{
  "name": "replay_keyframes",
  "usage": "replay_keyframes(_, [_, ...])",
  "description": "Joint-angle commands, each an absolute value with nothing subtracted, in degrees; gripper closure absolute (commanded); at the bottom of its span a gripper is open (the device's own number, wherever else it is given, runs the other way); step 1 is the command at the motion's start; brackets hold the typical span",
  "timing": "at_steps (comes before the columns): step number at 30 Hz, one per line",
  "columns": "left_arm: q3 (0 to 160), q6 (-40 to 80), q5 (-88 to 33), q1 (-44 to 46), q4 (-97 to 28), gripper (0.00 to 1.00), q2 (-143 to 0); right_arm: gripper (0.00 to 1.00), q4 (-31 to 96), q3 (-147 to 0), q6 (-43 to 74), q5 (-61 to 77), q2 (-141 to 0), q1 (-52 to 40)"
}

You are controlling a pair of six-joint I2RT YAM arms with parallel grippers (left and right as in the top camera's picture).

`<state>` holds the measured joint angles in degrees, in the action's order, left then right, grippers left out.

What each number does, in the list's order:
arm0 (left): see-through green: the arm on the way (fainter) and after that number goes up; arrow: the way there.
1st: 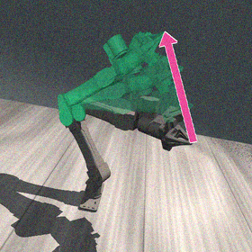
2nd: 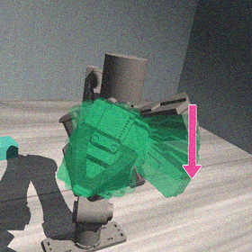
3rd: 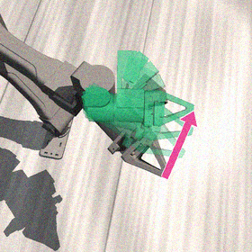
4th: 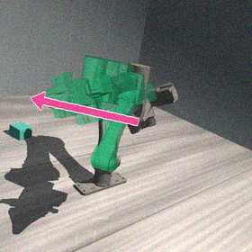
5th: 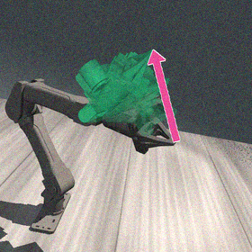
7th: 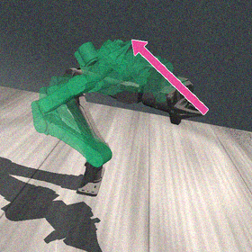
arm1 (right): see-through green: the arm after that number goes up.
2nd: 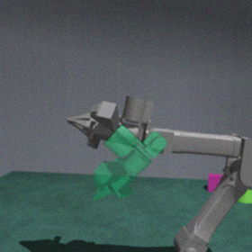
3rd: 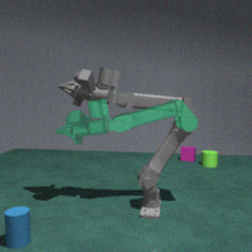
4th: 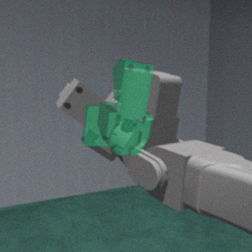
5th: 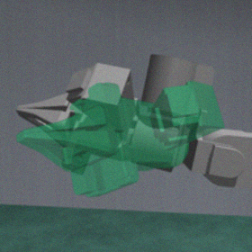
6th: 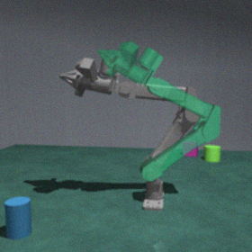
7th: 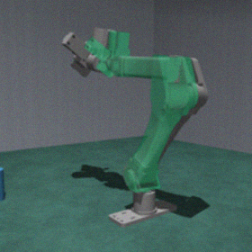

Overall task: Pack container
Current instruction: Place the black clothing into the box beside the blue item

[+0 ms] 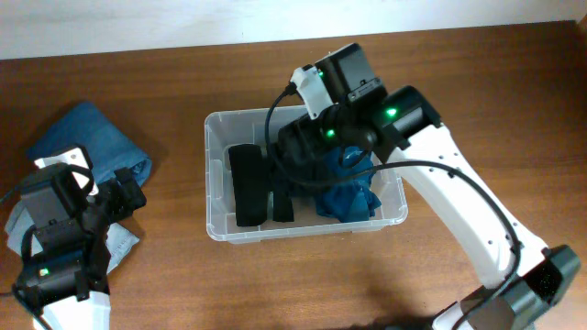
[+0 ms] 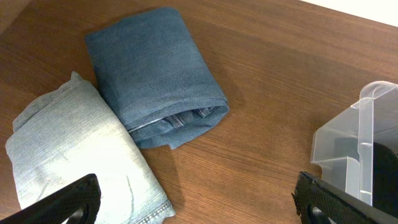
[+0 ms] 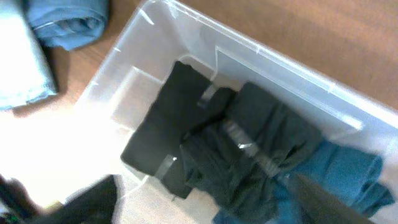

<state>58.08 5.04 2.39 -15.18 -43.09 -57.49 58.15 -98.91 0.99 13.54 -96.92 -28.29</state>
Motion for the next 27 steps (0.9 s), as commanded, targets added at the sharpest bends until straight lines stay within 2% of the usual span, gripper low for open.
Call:
replay_keyframes(1, [59.3,5.6,2.8,-15.4,-43.0,0.01,-57.4,0.48,57.5,-94.5,0.4,11.3,-103.7,-28.2])
replay_keyframes(2, [59.3,5.6,2.8,-15.4,-43.0,0.01,-57.4,0.57,56.6,-92.9,0.4,11.4,-105.7,-28.2])
replay_keyframes(4, [59.3,5.6,2.8,-15.4,-43.0,0.0,-57.4,0.62,55.4,-90.4,0.4,11.4,-109.0,-28.2])
replay_keyframes(8, [59.3,5.6,2.8,-15.4,-43.0,0.01,-57.4,0.62,53.9,-87.2,-0.1,13.1,-117.1,-28.2])
replay_keyframes(11, [59.3,5.6,2.8,-15.4,-43.0,0.01,-57.4,0.58,54.6,-87.9,-0.2,13.5,-117.5,-28.2])
replay_keyframes(15, [59.3,5.6,2.8,-15.4,-42.9,0.01,-57.4,0.5,58.4,-93.4,-1.3,12.0,-112.0,-28.2])
replay_keyframes(17, [59.3,5.6,2.8,-15.4,-42.9,0.01,-57.4,0.4,60.5,-97.7,-2.2,10.7,-107.9,-28.2])
replay_keyframes(18, [59.3,5.5,2.8,-15.4,-42.7,0.0,-57.4,0.33,61.2,-99.8,-2.9,10.7,-105.9,-28.2])
replay_keyframes(19, [59.3,5.5,2.9,-15.4,-42.5,0.01,-57.4,0.1,61.6,-102.5,-3.3,10.7,-103.0,-28.1])
replay_keyframes(20, [59.3,5.5,3.1,-15.6,-42.6,0.01,-57.4,0.01,61.6,-104.2,-3.2,10.6,-100.8,-27.7])
replay_keyframes(24, [59.3,5.8,9.0,-18.4,-45.2,0.01,-57.4,0.01,62.0,-107.4,-3.1,10.7,-93.8,-24.1])
replay_keyframes(27, [59.3,8.9,7.7,-25.9,-46.7,0.0,-57.6,0.02,65.3,-107.4,-3.0,10.7,-90.6,-19.4])
